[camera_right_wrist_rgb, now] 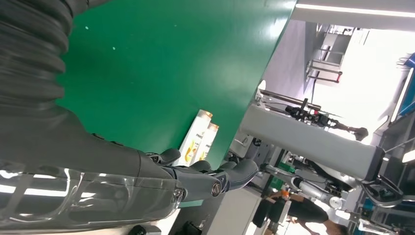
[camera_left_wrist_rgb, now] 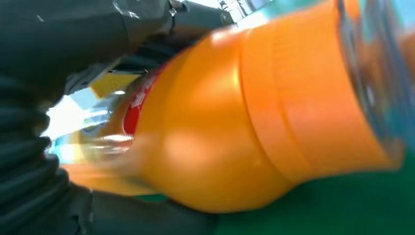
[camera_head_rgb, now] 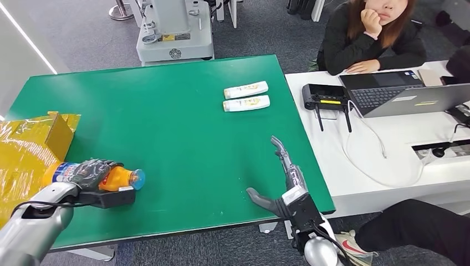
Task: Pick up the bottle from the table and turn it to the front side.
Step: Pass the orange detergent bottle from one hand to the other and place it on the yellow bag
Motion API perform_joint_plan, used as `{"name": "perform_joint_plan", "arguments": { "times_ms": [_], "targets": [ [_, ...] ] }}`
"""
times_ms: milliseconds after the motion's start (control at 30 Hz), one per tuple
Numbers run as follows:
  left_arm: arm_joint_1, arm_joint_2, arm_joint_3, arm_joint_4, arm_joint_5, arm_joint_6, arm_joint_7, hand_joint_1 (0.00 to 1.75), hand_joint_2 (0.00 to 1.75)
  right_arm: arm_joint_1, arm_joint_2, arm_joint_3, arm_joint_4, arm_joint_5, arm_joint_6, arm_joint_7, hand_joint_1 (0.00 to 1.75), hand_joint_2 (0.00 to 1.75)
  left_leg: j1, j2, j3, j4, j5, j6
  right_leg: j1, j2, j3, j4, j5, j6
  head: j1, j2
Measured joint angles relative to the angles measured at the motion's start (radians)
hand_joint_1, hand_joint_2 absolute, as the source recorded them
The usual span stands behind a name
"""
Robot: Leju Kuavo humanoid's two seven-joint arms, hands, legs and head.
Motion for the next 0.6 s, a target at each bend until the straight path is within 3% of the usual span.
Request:
{"name": "perform_joint_plan", "arguments": {
  "times_ms": [233,467,600],
  "targets": [
    [-0.086,-0.051,-0.046,0.179,-0.03,0.01,0.083,1.75,1.75,0.0,0.0,0.004,0.022,-0.001,-0.014,0.006,0.0,1.75,0.0,0.0,0.005,-0.001,0.0,-0.001,0.0,0.001,0.005,0.001,-0.001,-0.001,0.0,0.0],
    [-0.124,-0.051,-0.065,0.284,-0.097,0.025,0.261,1.75,1.75,-0.012,0.0,0.017,0.056,-0.002,-0.022,0.006,0.0,1.75,0.0,0.001,0.013,-0.003,0.001,-0.004,0.0,0.002,0.01,0.002,-0.001,-0.002,0.0,0.0],
    [-0.129,-0.044,-0.068,0.315,-0.11,0.03,0.293,1.75,1.75,-0.027,0.0,0.025,0.075,-0.001,-0.022,0.006,0.0,1.75,0.0,0.001,0.016,-0.005,0.002,-0.005,0.001,0.002,0.012,0.002,0.0,-0.004,0.0,0.0]
  ]
}}
